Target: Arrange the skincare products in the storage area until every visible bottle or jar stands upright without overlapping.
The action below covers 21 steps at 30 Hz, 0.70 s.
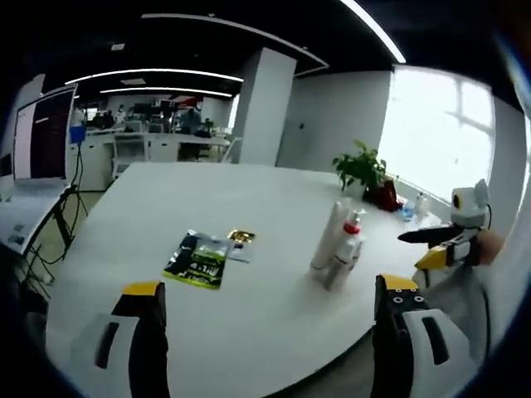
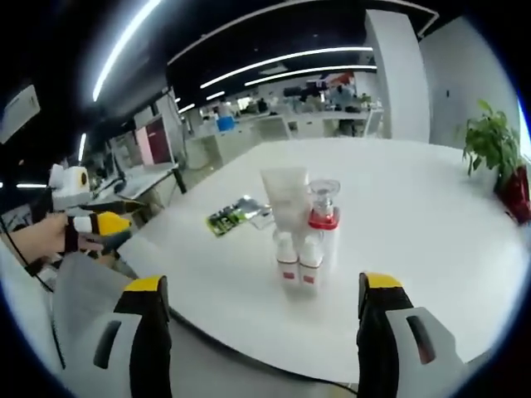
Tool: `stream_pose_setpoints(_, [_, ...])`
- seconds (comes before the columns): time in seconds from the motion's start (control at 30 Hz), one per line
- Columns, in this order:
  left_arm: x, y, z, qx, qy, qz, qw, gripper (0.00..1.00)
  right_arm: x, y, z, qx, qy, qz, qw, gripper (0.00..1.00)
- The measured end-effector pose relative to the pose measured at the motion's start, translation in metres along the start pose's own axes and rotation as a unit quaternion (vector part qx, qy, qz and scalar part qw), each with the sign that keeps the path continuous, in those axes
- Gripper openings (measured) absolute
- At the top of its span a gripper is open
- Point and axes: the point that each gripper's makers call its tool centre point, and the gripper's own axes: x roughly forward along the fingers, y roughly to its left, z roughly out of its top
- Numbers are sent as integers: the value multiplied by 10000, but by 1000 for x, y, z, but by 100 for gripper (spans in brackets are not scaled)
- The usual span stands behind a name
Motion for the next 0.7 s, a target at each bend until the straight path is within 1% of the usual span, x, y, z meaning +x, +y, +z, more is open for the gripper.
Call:
stream_pose_setpoints(0.13, [10,3,-4,121,202,74,9997,99,0,-1,-1,11,11,-35,10000,94])
stream_pose_setpoints(0.17, [13,6,-7,145,319,107,9993,99,0,-1,-1,23,27,-37,10000,94])
stream_pose_setpoints(0.2, [14,8,-9,160,369,131,9991,99,1,-1,-2,35,39,-34,10000,95])
stream_pose_setpoints(0.37, [30,13,-8,211,482,117,9985,99,1,-1,-2,76,31,-25,10000,96])
stream_pose_setpoints(0.47, [42,21,-9,221,665,150,9974,99,1,-2,-3,145,56,-51,9999,95])
stream_pose_setpoints(0.57, [52,28,-8,277,775,170,9965,99,1,0,-4,130,97,-30,9999,95])
stream_pose_setpoints(0.6, [54,31,-9,303,839,180,9959,99,1,1,-4,111,114,-17,9999,95])
stream_pose_setpoints(0.63, [57,34,-14,328,1023,227,9940,98,1,2,-4,84,131,-7,9999,95])
stream_pose_setpoints(0.7, [65,35,-16,340,1105,163,9932,98,2,2,-5,75,162,-17,9998,95])
